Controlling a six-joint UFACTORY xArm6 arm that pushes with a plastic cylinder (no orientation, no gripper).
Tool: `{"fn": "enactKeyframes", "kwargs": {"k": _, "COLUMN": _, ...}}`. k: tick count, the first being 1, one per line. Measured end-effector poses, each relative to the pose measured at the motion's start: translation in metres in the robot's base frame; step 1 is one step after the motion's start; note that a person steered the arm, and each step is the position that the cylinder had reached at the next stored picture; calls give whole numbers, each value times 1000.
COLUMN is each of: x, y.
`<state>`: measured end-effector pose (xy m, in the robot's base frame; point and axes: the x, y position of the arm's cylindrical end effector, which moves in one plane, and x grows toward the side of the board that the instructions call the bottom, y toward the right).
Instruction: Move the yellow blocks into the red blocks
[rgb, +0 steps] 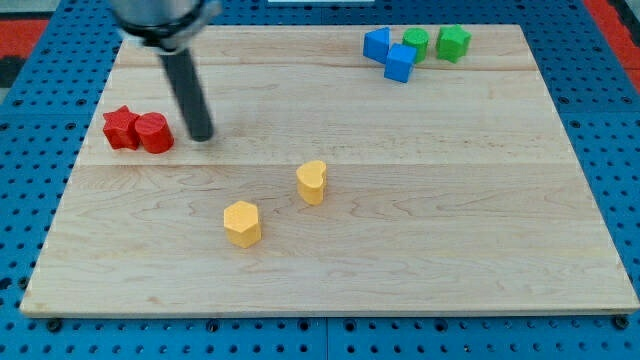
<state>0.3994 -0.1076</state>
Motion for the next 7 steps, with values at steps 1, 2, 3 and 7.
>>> {"fn": "enactKeyframes", "kwargs": {"k": 1, "x": 23, "y": 118}}
{"fn": "enactKeyframes", "kwargs": {"k": 2, "x": 92, "y": 181}}
{"fn": "enactKeyframes", "kwargs": {"k": 3, "x": 85, "y": 145}}
{"fn": "enactKeyframes", "kwargs": {"k": 7, "x": 104, "y": 77}}
